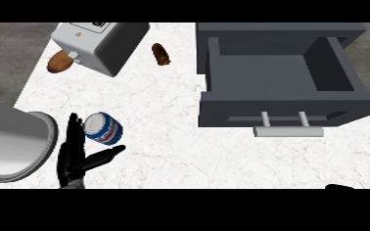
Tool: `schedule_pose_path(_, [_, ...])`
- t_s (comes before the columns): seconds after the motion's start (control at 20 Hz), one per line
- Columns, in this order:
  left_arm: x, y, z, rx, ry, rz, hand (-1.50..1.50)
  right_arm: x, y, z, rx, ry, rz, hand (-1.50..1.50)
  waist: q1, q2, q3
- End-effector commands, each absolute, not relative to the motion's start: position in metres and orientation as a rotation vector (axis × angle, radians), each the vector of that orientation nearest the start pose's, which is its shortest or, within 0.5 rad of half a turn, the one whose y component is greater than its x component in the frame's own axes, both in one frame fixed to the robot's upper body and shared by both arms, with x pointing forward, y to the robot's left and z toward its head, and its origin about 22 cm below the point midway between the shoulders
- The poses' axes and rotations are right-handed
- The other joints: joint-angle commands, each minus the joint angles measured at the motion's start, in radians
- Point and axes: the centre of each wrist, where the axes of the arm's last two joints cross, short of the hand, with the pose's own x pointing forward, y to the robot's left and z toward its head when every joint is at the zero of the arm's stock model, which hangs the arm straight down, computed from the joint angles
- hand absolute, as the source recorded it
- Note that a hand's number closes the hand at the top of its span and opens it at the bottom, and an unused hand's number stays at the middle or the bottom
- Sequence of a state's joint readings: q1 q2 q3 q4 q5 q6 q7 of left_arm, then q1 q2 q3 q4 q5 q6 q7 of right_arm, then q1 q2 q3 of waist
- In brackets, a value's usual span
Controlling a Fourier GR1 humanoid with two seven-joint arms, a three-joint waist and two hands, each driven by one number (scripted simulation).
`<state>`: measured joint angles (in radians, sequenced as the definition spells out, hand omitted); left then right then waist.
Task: Pick up the can, place it into the drawer and close the drawer
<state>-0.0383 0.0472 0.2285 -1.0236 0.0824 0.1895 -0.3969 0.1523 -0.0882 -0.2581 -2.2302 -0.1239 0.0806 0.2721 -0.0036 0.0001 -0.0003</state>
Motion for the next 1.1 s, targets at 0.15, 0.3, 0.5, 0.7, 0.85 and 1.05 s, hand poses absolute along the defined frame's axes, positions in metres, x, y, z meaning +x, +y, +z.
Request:
schedule_pose_path(0.15, [0.234, 0.301, -0.117, 0.344, -1.445, 0.284, -1.5, 0.171, -0.295, 0.122, -0.206, -1.839, -0.058, -1.5, 0.001, 0.0, 0.0])
schedule_pose_path(0.3, [0.237, 0.299, -0.122, 0.33, -1.45, 0.287, -1.5, 0.165, -0.303, 0.145, -0.207, -1.838, -0.058, -1.5, 0.0, 0.0, 0.0])
schedule_pose_path(0.5, [0.261, 0.291, -0.135, 0.321, -1.46, 0.276, -1.5, 0.152, -0.306, 0.135, -0.202, -1.857, -0.047, -1.5, -0.009, 0.001, 0.0])
schedule_pose_path(0.7, [0.255, 0.273, -0.142, 0.201, -1.46, 0.216, -1.5, 0.18, -0.31, 0.144, -0.209, -1.837, -0.036, -1.5, -0.002, 0.002, 0.0])
schedule_pose_path(0.85, [0.279, 0.301, -0.121, 0.175, -1.471, 0.205, 1.5, 0.168, -0.307, 0.136, -0.216, -1.828, -0.059, -1.5, -0.004, 0.001, 0.0])
schedule_pose_path(1.05, [0.285, 0.288, -0.125, 0.088, -1.507, 0.21, 1.5, 0.154, -0.303, 0.137, -0.205, -1.856, -0.066, -1.5, -0.008, 0.001, 0.0])
